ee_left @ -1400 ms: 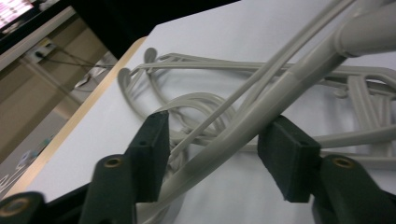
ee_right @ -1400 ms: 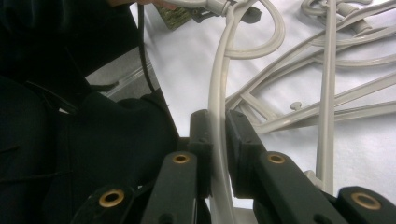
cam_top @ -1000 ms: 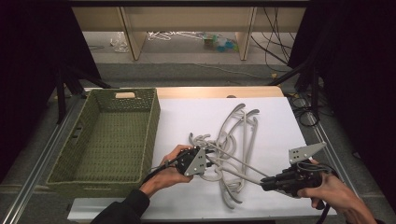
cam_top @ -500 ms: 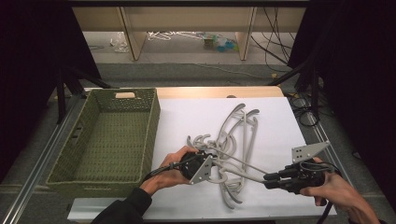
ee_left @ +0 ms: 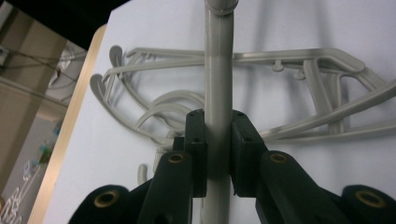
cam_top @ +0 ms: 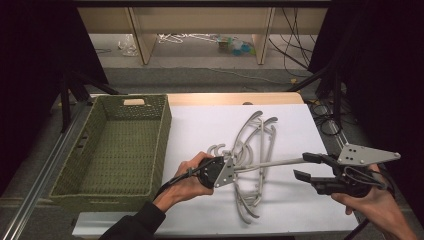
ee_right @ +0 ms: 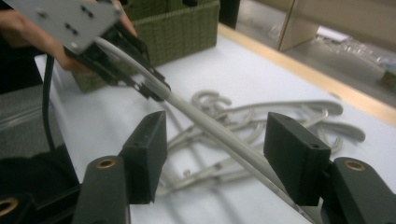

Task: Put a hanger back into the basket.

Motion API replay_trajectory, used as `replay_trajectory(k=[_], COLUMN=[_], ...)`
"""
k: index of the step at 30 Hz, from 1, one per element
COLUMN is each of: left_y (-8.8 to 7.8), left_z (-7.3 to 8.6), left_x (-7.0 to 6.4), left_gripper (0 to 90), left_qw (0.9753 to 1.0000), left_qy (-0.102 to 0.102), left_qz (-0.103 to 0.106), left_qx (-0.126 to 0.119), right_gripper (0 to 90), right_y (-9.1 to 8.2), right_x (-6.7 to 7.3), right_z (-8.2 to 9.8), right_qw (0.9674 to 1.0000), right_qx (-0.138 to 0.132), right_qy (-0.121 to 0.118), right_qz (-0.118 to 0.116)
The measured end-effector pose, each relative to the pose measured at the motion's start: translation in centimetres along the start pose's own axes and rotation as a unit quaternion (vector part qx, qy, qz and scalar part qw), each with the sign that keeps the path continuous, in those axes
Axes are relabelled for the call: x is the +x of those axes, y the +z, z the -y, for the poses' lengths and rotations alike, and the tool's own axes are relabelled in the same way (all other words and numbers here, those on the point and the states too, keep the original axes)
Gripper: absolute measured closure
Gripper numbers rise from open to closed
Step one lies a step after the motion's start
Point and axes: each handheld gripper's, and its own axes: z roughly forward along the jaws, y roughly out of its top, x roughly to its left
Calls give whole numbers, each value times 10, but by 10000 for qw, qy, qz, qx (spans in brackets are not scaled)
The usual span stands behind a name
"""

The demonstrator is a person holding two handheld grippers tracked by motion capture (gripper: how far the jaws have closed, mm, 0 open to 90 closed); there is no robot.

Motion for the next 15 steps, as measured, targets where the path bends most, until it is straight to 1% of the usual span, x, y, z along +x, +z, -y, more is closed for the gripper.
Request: replay_trajectory(k=[1, 2, 3, 4, 6, 7, 8, 9, 10, 11, 12, 14, 15], left_y=[-1, -2, -2, -5, -9, -12, -15, -15, -22, -22, -30, -40, -40], left_z=[0, 0, 0, -1, 0, 0, 1, 1, 1, 1, 2, 2, 2], left_x=[2, 4, 4, 9, 14, 17, 21, 21, 27, 27, 32, 38, 38], left_gripper=[792, 792, 792, 792, 792, 792, 792, 792, 792, 792, 792, 792, 792], left_qw=[9999, 9995, 9995, 9973, 9934, 9924, 9907, 9907, 9855, 9855, 9800, 9732, 9732], left_qy=[-140, -315, -315, -720, -1148, -1231, -1363, -1363, -1693, -1693, -1982, -2281, -2281], left_qz=[12, 60, 60, 92, 73, 52, 15, 15, 56, 56, 87, 125, 125], left_qx=[2, 20, 20, 84, 17, 30, 58, 58, -60, -60, -151, -277, -277], right_gripper=[400, 400, 400, 387, 379, 378, 374, 374, 368, 364, 358, 358, 358], right_y=[0, 0, 0, 1, 5, 9, 13, 13, 24, 26, 30, 36, 36], right_x=[1, 3, 3, 7, 9, 11, 11, 11, 13, 13, 13, 14, 14], right_z=[-1, -3, -3, -4, -3, -1, 1, 1, 7, 8, 10, 13, 13], right_qw=[9999, 9998, 9998, 9997, 9997, 9997, 9997, 9997, 9997, 9997, 9997, 9995, 9995], right_qx=[-111, -209, -209, -225, -198, -169, -148, -148, -35, -35, -31, 4, 4], right_qy=[-9, 0, 0, 93, 148, 174, 166, 166, 219, 225, 249, 308, 308], right_qz=[5, 75, 75, 37, 2, -44, -45, -45, -88, -77, -45, -32, -32])
